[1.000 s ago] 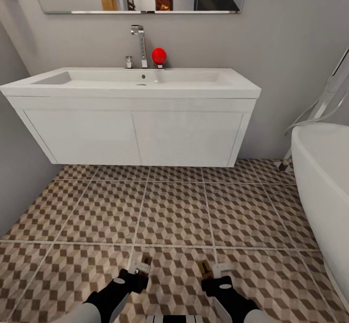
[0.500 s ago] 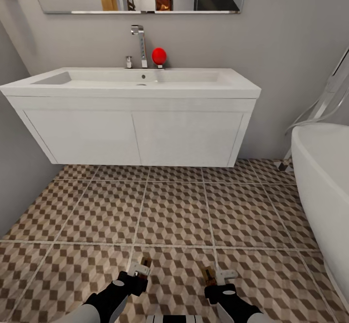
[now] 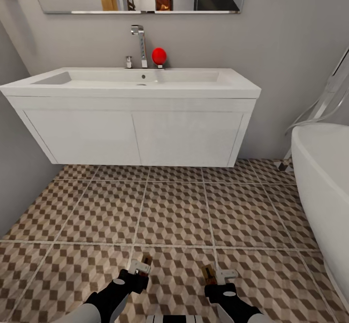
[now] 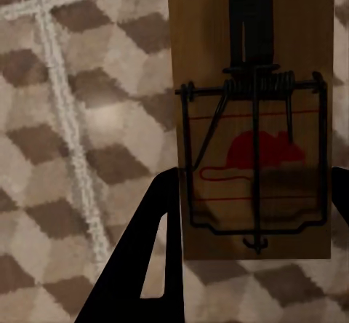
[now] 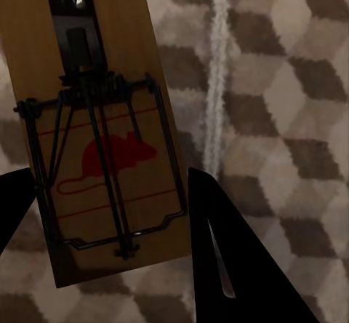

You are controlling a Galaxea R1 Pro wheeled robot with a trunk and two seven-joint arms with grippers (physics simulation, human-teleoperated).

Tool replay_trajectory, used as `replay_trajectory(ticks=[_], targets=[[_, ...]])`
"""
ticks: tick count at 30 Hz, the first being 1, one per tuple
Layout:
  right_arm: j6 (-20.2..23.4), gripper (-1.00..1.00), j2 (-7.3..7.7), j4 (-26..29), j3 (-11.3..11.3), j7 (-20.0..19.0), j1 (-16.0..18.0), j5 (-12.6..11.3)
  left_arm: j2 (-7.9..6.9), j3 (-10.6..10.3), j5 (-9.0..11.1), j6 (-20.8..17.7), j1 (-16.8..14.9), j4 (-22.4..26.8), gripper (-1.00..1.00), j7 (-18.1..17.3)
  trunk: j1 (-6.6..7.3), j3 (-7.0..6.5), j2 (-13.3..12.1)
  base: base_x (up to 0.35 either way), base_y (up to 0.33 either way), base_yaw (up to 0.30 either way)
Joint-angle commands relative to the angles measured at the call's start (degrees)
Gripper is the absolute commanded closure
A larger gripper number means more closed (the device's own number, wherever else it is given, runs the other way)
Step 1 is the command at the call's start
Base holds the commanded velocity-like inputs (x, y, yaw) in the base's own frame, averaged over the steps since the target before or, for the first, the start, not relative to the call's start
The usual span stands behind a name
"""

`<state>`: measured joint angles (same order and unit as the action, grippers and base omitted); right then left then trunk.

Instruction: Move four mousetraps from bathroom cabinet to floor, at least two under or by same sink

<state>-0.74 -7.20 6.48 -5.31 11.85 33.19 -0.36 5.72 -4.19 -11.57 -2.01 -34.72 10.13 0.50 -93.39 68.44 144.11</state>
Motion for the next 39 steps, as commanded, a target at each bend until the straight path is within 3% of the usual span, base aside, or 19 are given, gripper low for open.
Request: replay_trajectory(ticks=[1, 8, 14, 28, 39], targets=[[-0.12, 1.00, 0.00, -0.06, -0.49, 0.54, 0.03, -0.19, 0.00, -0.38, -0.30, -0.25, 0.00, 0.31, 1.00, 0.16, 0.01, 0.04, 0.02, 0.000, 0.000, 0.000], [0.13, 1.00, 0.07, -0.01, -0.49, 0.54, 0.03, -0.05, 0.92, -0.61, -0.42, -0.51, 0.00, 0.63, 1.00, 0.08, 0.01, 0.04, 0.02, 0.000, 0.000, 0.000], [0.57, 1.00, 0.16, 0.07, -0.49, 0.54, 0.03, 0.08, 2.85, -0.50, -0.26, -1.47, 0.00, 0.74, 1.00, 0.49, 0.01, 0.04, 0.02, 0.000, 0.000, 0.000], [0.65, 1.00, 0.17, 0.85, -0.45, 0.54, 0.03, 0.10, 3.73, -0.23, 0.38, -1.81, 0.00, 0.79, 1.00, 0.90, 0.01, 0.04, 0.02, 0.000, 0.000, 0.000], [0.77, 1.00, -0.07, 0.98, -0.61, 0.53, 0.03, 0.73, 3.45, -0.23, 0.49, -2.01, 0.00, 0.77, 1.00, 0.82, -0.27, 2.48, 0.16, 0.000, 0.000, 0.000]])
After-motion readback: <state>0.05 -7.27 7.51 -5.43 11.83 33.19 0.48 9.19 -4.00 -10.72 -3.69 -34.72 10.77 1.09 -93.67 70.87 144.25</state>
